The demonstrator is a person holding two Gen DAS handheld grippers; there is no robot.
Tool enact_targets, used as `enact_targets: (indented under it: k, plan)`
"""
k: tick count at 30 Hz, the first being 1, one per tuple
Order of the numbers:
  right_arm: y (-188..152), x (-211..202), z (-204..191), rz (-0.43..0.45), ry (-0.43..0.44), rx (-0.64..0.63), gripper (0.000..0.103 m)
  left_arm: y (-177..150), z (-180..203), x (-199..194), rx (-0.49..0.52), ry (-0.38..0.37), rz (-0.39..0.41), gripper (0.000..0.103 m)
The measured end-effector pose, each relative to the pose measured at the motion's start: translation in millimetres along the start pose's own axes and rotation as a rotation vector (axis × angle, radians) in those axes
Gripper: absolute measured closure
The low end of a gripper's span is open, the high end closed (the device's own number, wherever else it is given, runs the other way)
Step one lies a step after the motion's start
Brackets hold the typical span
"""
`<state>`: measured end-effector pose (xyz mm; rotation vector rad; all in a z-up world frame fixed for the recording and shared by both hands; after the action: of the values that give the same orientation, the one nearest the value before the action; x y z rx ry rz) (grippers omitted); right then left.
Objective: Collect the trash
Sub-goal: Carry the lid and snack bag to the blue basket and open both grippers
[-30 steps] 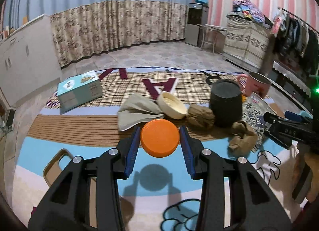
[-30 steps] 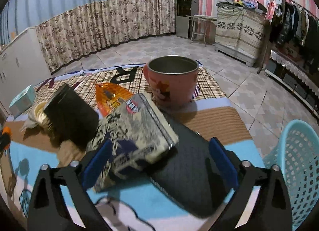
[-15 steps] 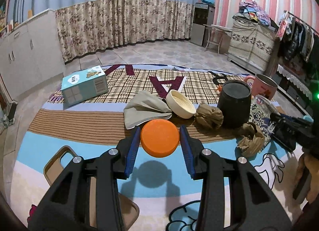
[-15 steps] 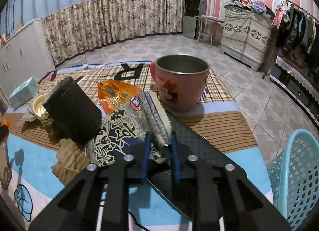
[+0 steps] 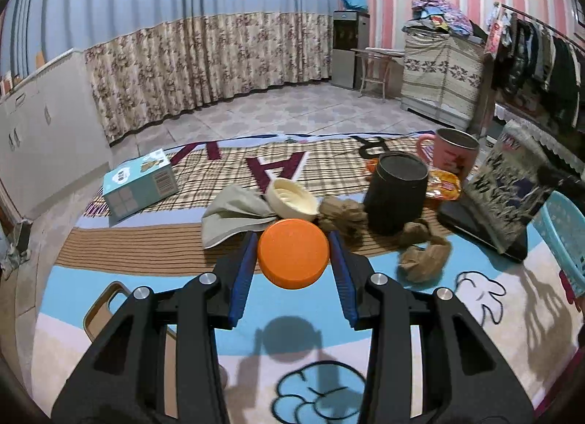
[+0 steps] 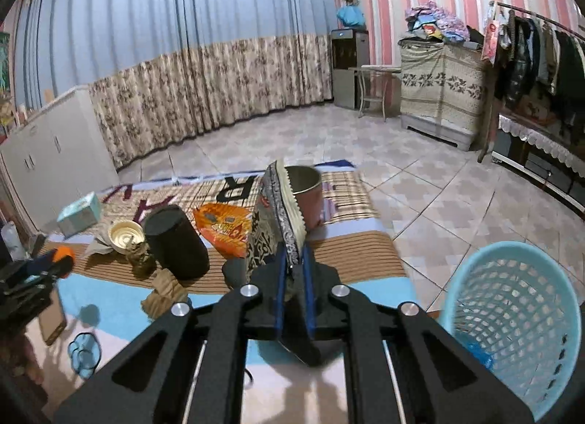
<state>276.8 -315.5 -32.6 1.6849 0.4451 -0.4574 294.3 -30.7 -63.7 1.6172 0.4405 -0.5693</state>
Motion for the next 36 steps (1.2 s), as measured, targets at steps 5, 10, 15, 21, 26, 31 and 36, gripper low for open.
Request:
enact_targets:
  k: [5,10,15,21,26,31,36]
  plan:
    - [-6,-34,21,0.014,0.007,0.016,0.095,4,36,-13,0.046,-0.033,0.013,0.064]
    - [-7,-69,49,0.044,-0.017,0.036,0.095,15,81,-35,0.102,-0.074,0.051,0.064]
    - [2,-104,88,0.090,-0.065,0.070,0.095,31,136,-57,0.121,-0.149,0.095,0.064]
    - [5,-141,141,0.129,-0.147,0.101,0.095,43,207,-75,0.152,-0.235,0.132,0.064]
    - [-4,-153,188,0.124,-0.212,0.141,0.095,42,264,-78,0.174,-0.307,0.126,0.064]
    - [-16,-157,223,0.112,-0.257,0.170,0.095,29,320,-77,0.218,-0.368,0.100,0.064]
    - [-31,-153,249,0.095,-0.279,0.209,0.095,17,364,-76,0.268,-0.411,0.105,0.064]
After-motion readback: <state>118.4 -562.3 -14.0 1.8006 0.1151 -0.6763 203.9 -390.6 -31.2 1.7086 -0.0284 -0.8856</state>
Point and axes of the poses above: each gripper's, at about its wrist camera, not at the fingertips, and x roughly the way its jaws point, z to its right, y to its top, the point moved 7 cm from there along x, roughly the way its jaws point, and after that the axes turned 4 degrees about y, right-handed, at the moved point
